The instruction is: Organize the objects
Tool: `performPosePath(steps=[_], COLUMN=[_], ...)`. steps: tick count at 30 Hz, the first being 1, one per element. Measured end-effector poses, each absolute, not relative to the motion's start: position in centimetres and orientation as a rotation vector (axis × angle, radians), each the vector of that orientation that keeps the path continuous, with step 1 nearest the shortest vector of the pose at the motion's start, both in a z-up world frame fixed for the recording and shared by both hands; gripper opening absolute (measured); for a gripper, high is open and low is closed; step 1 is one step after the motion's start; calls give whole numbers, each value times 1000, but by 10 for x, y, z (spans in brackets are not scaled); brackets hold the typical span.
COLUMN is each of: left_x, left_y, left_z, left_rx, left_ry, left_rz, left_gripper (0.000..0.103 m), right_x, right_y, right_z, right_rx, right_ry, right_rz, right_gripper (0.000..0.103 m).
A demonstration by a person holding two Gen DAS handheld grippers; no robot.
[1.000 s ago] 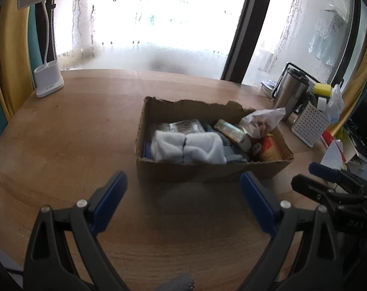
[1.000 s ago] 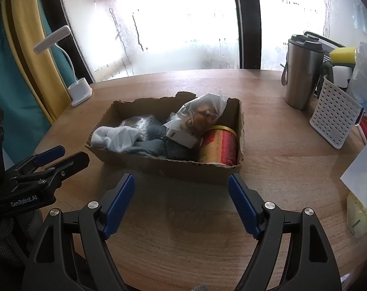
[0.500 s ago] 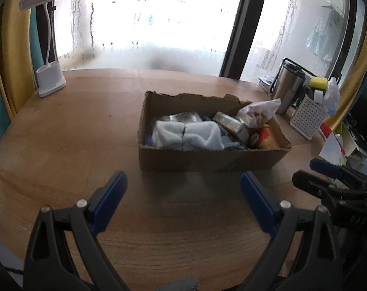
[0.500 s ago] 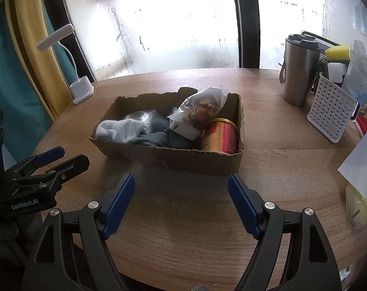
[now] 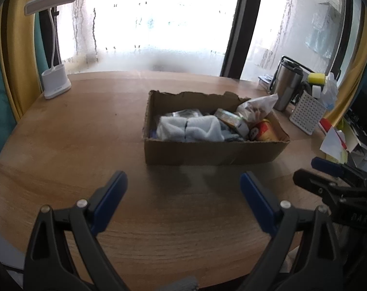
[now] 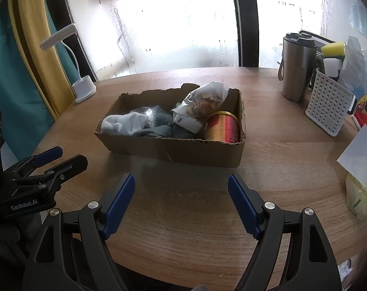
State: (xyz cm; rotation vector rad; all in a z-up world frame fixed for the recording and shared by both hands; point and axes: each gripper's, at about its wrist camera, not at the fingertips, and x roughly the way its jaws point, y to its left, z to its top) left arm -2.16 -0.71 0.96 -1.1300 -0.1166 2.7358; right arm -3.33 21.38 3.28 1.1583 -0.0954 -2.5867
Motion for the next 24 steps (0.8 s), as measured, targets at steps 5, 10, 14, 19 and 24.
performPosePath(steps=[5,10,14,19,24], left_x=[-18,-13,-10,-8,-5], left_y=[-9,-11,-12,-11,-11], left_z=[8,6,5,1,0], left_rx=[-1147,-1165,-1167,-1189,-1191], left_ry=[-140,-138,-134,-135,-137], left_rz=[2724,2728,2734,2728,2724], left_gripper=[96,96,96,96,96], right_x=[-29,-25,-23,-20,-18], right_y=[212,211,210,210,211], right_z=[32,30,29,28,25], right_rx=[1157,1162,1165,1161,1168], right_ry=[-91,-87,-87,-87,-89], right_rz=[-2585,-2581,-2579,-2579,-2579], right_gripper=[82,82,82,82,82])
